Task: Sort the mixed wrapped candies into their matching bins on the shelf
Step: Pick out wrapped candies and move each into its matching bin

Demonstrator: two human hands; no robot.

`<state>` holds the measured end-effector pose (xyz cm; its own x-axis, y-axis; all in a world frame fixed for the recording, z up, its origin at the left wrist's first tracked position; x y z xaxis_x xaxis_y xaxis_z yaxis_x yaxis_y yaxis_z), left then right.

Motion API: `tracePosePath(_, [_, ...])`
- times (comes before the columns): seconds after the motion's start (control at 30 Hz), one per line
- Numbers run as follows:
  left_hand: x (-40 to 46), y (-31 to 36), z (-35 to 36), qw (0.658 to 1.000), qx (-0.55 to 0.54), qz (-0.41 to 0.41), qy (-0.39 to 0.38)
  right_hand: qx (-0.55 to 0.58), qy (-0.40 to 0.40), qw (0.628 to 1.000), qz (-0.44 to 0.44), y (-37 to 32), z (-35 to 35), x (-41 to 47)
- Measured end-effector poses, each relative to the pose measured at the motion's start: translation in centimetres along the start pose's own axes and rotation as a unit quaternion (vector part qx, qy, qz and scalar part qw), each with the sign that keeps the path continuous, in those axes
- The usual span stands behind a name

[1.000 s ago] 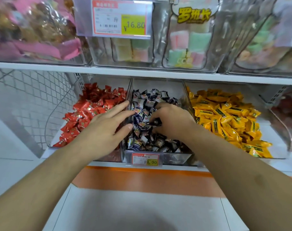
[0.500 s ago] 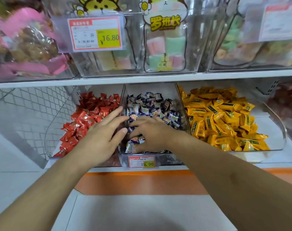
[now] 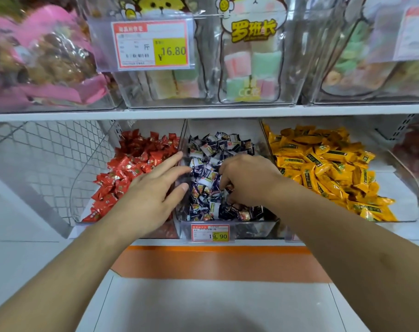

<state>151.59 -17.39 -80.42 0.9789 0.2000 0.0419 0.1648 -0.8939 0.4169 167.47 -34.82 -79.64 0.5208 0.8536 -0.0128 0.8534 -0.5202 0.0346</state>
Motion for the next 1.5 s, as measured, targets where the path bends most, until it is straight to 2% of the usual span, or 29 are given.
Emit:
tracePosePath(0.17, [0.1,0.1,0.0,1.000,0.003,-0.001,-0.004,-0.014,-0.001,0.999,0.039,0.8,-2.0,-0.3])
tracePosePath(0.27, [0.2,0.3,0.1,1.000,-0.006,-0.005,-0.005,0.004,-0.001,1.000,0.000,0.8,-2.7,-0.5])
tracePosePath(0.33, [0.2,0.4,0.1,1.000,-0.010,-0.004,-0.001,0.058,-0.001,0.998,-0.031,-0.2,-2.6,-0.2])
tracePosePath(0.43, [0.2,0.4,0.3,1.000,-0.013,0.002,-0.001,0.132,-0.058,0.986,-0.081,-2.3,-1.0,0.5])
tracePosePath(0.53, [0.1,0.3,0.4,1.000,-0.014,0.004,0.002,0.065,-0.090,0.988,-0.108,-2.7,1.4,0.7])
tracePosePath(0.67, [0.0,0.1,0.3,1.000,0.000,0.000,0.011,0.034,-0.054,0.996,-0.054,-1.3,1.6,0.7])
tracePosePath(1.13, [0.1,-0.1,-0.1,1.000,0.012,-0.001,0.006,-0.062,-0.071,0.995,0.037,0.6,-0.4,0.0])
tracePosePath(1.27, [0.1,0.1,-0.1,1.000,0.010,-0.001,0.002,-0.070,-0.067,0.995,-0.003,0.3,-2.3,-0.7])
tracePosePath(1.33, [0.1,0.2,0.0,1.000,-0.002,0.000,0.002,-0.034,-0.054,0.997,-0.035,-0.7,-2.3,-0.5])
tracePosePath(1.43, [0.2,0.3,0.2,1.000,-0.014,0.007,0.006,0.116,-0.096,0.986,-0.071,-2.7,-1.4,0.0])
tracePosePath(1.5, [0.2,0.3,0.2,1.000,-0.018,0.010,0.012,0.113,-0.122,0.980,-0.108,-3.3,0.0,0.3])
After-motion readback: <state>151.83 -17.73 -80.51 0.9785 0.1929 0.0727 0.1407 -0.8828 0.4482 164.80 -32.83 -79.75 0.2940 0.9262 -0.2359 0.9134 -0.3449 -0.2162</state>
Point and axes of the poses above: each hand's wrist, its own x-axis towards the middle knuckle, its own z-axis out of the palm, y = z × x, the point moved 1 cm from there along x, towards the middle knuckle, and after that the axes turned 1 degree about -x, right-handed, at the moved point
